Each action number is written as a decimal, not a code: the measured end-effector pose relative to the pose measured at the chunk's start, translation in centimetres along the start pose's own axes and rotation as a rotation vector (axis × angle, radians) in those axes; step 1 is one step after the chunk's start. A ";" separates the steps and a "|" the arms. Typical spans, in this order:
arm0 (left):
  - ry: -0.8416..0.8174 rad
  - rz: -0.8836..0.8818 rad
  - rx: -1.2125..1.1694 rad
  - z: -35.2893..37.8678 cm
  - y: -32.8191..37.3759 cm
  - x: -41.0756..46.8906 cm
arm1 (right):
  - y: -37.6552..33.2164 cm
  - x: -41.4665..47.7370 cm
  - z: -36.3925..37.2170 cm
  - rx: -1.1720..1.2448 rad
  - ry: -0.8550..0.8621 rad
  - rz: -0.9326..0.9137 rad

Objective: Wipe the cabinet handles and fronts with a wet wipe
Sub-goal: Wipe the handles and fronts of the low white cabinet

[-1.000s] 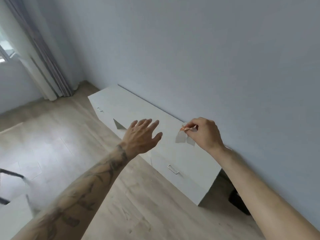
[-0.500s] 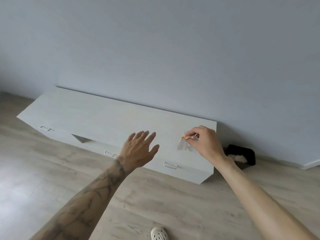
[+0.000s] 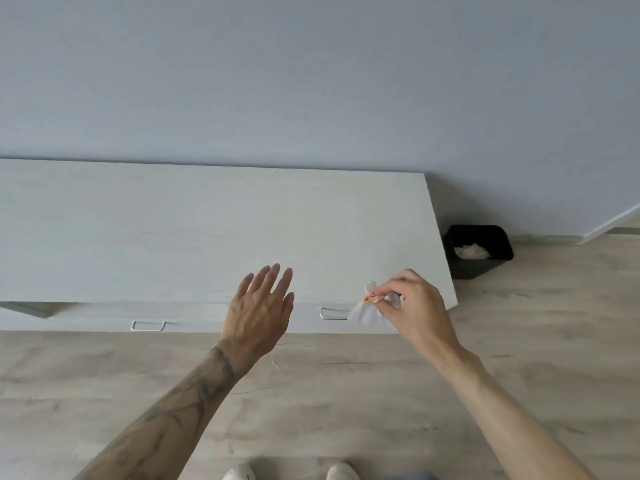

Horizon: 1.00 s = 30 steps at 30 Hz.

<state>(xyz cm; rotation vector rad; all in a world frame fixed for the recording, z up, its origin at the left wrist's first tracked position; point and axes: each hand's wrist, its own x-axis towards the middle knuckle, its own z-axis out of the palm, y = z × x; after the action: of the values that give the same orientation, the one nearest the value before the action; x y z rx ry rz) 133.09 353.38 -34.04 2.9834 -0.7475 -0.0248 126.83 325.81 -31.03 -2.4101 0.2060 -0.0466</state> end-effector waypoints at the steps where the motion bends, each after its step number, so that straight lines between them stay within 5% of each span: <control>1: 0.020 0.009 -0.008 2.6 -0.6 0.4 | 1.5 0.1 1.9 -0.010 0.007 0.004; 12: 0.443 0.148 -0.014 24.7 -2.9 3.1 | 15.8 0.5 17.4 -0.054 0.262 -0.144; 24: 0.970 0.160 0.035 31.4 -5.5 7.2 | 20.8 3.1 23.7 -0.067 0.480 -0.416; 30: 1.061 0.104 0.019 32.4 -5.2 8.3 | 22.8 3.7 25.3 -0.076 0.619 -0.512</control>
<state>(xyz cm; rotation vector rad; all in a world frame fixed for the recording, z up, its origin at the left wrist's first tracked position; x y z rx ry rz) 141.78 352.10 -66.76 2.3866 -0.6938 1.4051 129.62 324.97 -65.19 -2.3939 -0.1400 -1.0344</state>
